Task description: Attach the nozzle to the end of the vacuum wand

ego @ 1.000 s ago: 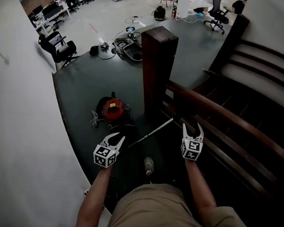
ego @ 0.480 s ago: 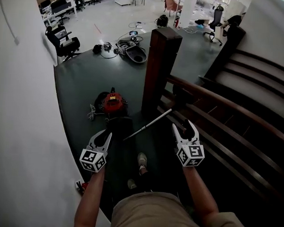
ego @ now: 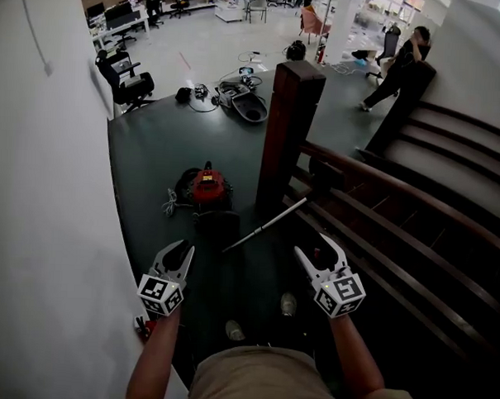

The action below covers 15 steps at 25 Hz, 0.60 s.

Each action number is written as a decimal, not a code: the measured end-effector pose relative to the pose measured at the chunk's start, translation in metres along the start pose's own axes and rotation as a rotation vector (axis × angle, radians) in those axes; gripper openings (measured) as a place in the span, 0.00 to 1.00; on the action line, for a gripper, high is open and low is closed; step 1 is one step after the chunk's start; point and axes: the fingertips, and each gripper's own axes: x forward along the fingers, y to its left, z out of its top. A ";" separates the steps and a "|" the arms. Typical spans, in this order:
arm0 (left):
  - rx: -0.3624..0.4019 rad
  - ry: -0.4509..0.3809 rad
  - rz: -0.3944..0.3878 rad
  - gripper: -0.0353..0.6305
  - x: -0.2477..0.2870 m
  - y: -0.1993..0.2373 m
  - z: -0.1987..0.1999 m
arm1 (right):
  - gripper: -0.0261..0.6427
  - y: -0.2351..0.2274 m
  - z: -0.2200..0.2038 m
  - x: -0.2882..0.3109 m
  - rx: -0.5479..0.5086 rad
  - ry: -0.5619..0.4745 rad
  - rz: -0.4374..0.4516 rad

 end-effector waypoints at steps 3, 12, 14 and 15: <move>-0.010 0.010 0.038 0.15 -0.011 0.002 -0.003 | 0.42 -0.011 -0.009 0.003 0.005 0.002 0.015; -0.089 0.040 0.133 0.16 -0.036 0.014 -0.034 | 0.42 -0.041 -0.018 0.015 0.055 0.016 0.011; -0.092 0.056 0.127 0.16 -0.035 0.016 -0.044 | 0.42 -0.045 -0.028 0.016 0.068 0.032 0.001; -0.091 0.063 0.121 0.16 -0.035 0.017 -0.047 | 0.42 -0.045 -0.032 0.016 0.066 0.041 -0.006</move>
